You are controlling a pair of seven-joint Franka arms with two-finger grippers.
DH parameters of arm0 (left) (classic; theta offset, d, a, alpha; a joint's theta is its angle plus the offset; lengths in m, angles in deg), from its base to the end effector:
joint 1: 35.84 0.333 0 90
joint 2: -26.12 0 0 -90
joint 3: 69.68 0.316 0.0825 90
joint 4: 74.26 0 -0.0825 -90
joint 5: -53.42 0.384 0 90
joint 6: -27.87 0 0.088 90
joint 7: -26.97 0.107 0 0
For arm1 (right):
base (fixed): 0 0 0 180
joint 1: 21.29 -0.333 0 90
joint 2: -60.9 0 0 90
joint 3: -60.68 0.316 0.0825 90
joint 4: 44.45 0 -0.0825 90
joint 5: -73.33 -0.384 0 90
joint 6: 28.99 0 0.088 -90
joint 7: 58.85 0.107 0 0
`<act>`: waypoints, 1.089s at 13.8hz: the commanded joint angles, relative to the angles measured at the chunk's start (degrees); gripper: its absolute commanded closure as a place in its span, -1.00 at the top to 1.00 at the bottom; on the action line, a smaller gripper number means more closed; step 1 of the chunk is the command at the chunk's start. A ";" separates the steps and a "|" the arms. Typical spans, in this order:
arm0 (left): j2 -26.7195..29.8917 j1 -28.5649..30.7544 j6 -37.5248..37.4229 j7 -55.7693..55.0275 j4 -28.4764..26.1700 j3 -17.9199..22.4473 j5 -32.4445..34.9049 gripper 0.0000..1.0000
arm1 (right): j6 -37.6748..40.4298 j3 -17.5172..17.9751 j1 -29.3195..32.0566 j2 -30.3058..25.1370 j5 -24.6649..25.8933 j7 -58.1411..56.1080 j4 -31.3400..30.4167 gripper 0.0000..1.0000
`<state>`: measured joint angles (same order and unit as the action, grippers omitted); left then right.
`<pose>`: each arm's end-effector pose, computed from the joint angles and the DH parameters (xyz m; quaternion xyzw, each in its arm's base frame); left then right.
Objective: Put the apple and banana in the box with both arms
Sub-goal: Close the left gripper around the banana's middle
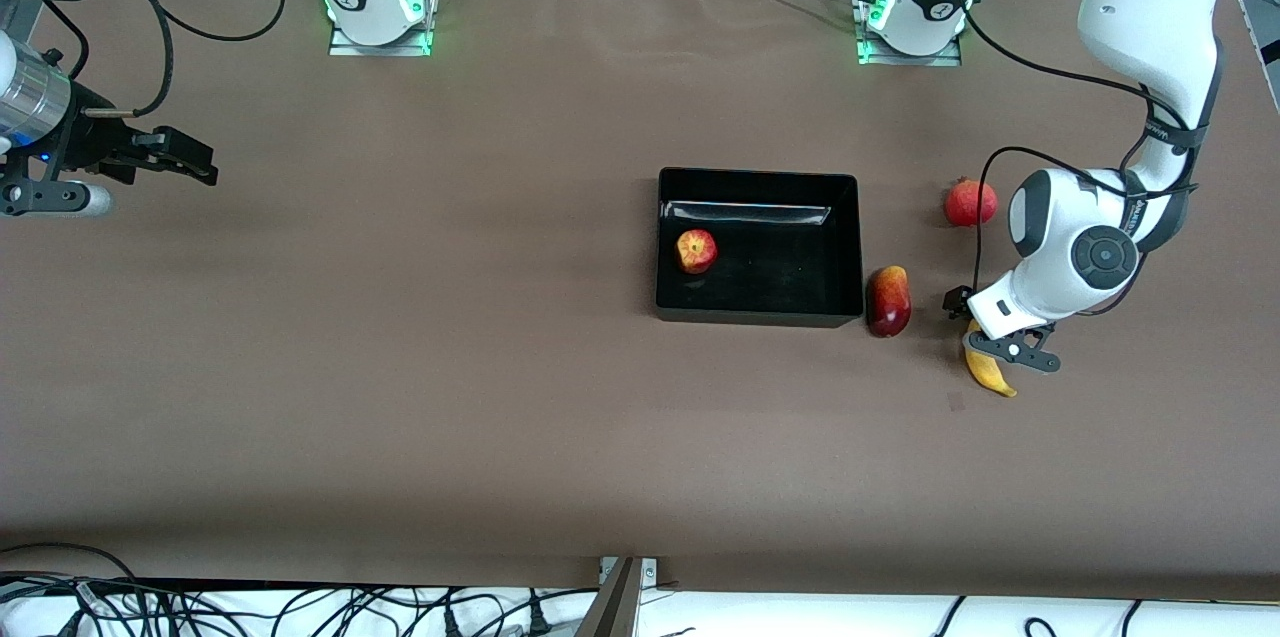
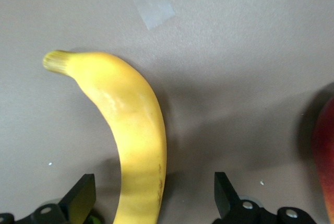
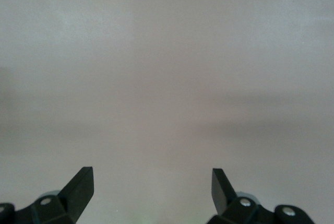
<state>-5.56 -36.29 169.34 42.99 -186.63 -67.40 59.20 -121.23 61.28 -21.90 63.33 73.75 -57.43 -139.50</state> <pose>0.6112 0.0188 0.1855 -0.9850 0.1658 0.0287 0.0370 0.5650 0.0111 0.5624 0.9989 -0.0015 -0.0456 0.0045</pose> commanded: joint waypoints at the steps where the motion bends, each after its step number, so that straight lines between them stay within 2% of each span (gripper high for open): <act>1: -1.36 -0.08 0.82 1.03 0.93 0.36 1.25 1.00 | -0.40 -0.34 -0.18 0.22 -1.30 -0.54 0.74 1.00; 2: -1.37 -0.17 0.83 1.03 0.93 0.36 1.34 0.28 | -0.40 -0.08 -0.36 -0.13 -1.30 -0.54 0.74 1.00; 3: -1.28 -0.17 0.39 0.94 0.84 0.36 1.25 -0.71 | -0.32 0.01 -0.36 -0.14 -1.39 -0.54 0.65 1.00; 4: -1.19 -0.17 0.30 0.33 0.84 0.36 1.25 -1.00 | -0.40 0.01 -0.36 -0.05 -1.39 -0.54 0.65 1.00; 7: -0.06 -0.17 0.12 0.15 0.84 0.36 1.08 -1.00 | -0.23 -0.08 -0.36 -0.05 -1.39 -0.63 0.65 1.00; 9: 3.10 -0.34 -3.11 0.15 0.93 0.01 0.11 -1.00 | -0.05 -0.08 -0.36 -0.05 -1.39 -0.63 0.65 1.00; 12: 8.90 -3.14 -9.09 -0.29 1.10 -1.66 -6.20 -1.00 | -0.23 -0.51 -0.18 0.13 -1.39 -1.15 0.65 1.00; 15: 12.16 -9.02 -12.26 -4.31 0.93 -1.75 -12.79 -1.00 | 0.03 -0.43 -0.27 -0.13 -1.30 -1.33 0.65 1.00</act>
<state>3.80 -41.50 158.90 41.79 -184.50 -69.50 49.91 -121.73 61.01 -22.17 63.36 73.43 -57.53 -139.50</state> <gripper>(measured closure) 0.665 0.000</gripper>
